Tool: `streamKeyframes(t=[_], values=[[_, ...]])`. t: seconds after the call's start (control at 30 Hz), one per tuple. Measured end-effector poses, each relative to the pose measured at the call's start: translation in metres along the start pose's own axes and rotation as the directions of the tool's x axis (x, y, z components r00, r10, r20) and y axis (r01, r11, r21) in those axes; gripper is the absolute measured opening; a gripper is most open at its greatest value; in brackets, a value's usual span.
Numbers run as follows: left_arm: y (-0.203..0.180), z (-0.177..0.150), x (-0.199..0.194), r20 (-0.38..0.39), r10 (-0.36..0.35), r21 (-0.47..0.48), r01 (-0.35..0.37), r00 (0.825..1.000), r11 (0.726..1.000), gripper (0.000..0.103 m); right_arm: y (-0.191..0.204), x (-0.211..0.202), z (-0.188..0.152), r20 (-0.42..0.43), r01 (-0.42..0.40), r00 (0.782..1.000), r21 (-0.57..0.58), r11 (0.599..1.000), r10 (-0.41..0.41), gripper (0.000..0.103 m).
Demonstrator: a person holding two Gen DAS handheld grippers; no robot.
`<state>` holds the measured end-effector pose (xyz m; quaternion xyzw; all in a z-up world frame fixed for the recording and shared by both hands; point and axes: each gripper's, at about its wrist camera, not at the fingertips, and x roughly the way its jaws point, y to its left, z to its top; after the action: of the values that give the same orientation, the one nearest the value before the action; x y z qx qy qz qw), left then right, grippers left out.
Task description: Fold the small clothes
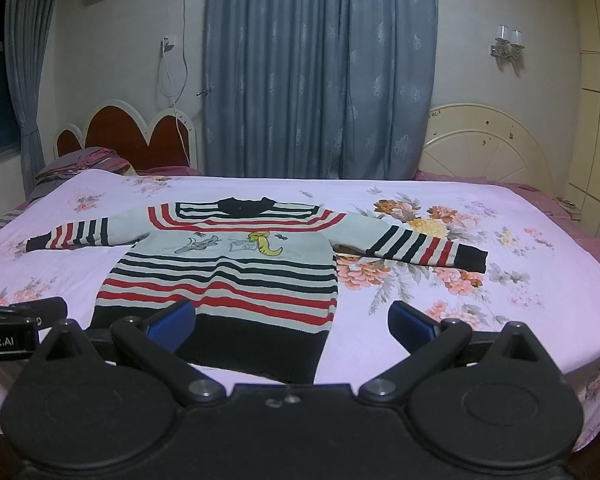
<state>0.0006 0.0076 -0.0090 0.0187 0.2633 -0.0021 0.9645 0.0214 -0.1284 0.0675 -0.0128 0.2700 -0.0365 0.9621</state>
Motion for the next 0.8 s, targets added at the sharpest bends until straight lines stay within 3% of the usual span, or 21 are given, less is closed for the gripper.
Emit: streamKeyframes(t=[0.8], values=[[-0.0034,0.0031,-0.0009,0.0,0.0,0.005,0.0,1.0,1.0,0.103,0.0013,-0.0006,0.0006,-0.002,0.0,1.0,0.0,1.0,0.0,0.102]])
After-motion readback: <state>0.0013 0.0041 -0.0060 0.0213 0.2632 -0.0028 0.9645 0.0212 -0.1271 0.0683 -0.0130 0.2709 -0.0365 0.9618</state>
